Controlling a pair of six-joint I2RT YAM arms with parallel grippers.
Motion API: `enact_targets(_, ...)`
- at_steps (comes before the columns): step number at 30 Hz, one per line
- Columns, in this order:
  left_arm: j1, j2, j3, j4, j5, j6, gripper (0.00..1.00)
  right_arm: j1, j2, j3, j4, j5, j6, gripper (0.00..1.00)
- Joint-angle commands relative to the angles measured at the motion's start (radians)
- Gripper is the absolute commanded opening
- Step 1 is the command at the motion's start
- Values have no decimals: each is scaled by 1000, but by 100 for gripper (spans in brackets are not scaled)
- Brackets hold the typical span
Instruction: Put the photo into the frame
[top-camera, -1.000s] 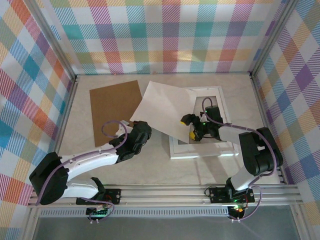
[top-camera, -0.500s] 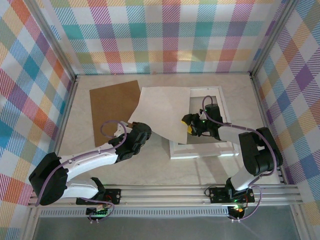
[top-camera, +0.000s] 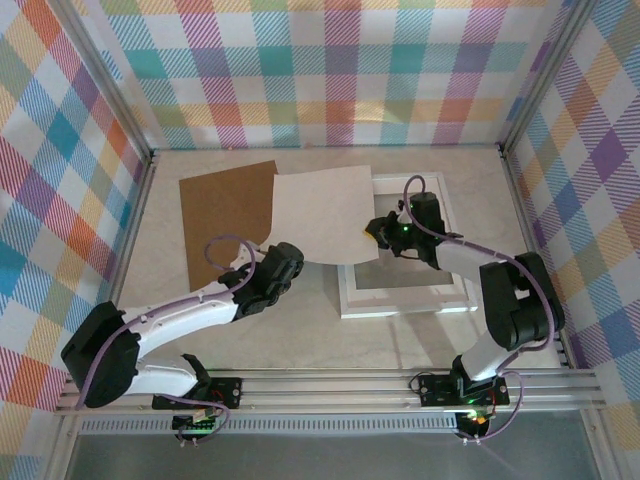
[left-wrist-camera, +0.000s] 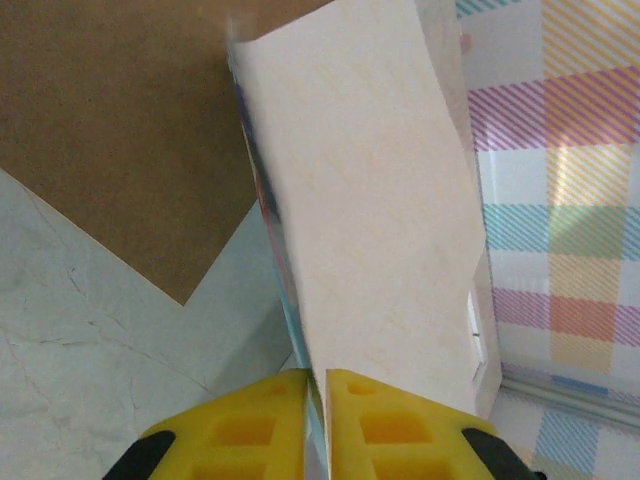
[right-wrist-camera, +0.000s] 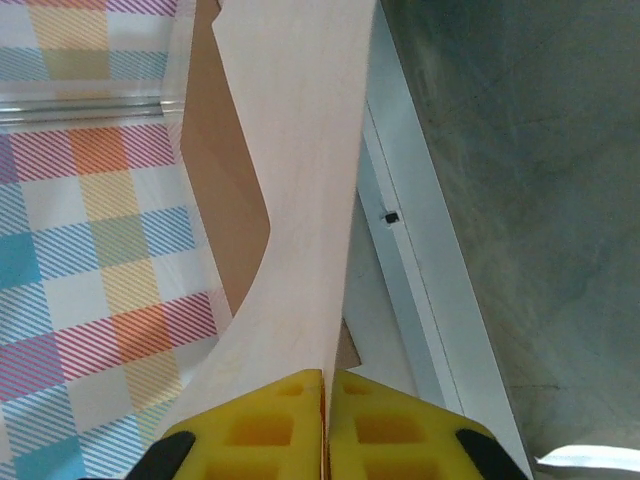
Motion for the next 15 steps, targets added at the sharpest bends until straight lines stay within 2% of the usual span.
enact_targets(1, 12, 13, 17, -6, 40, 28, 28, 4, 29, 45, -22, -8, -45, 6)
enact_targets(4, 13, 0, 15, -2, 44, 47, 75, 3, 42, 75, -69, -1, -87, 0)
enact_targets(6, 20, -18, 16, -9, 57, 112, 95, 4, 47, 96, -102, 7, -127, 0)
enact_targets(7, 23, -28, 20, -31, 59, 118, 100, 3, 51, 114, -126, 10, -149, 0)
enact_targets(12, 59, -87, 19, -94, 98, 219, 100, -10, 66, 232, -292, -18, -311, 0)
enact_targets(15, 102, -121, 27, -153, 119, 347, 100, -48, 74, 344, -496, -48, -477, 0)
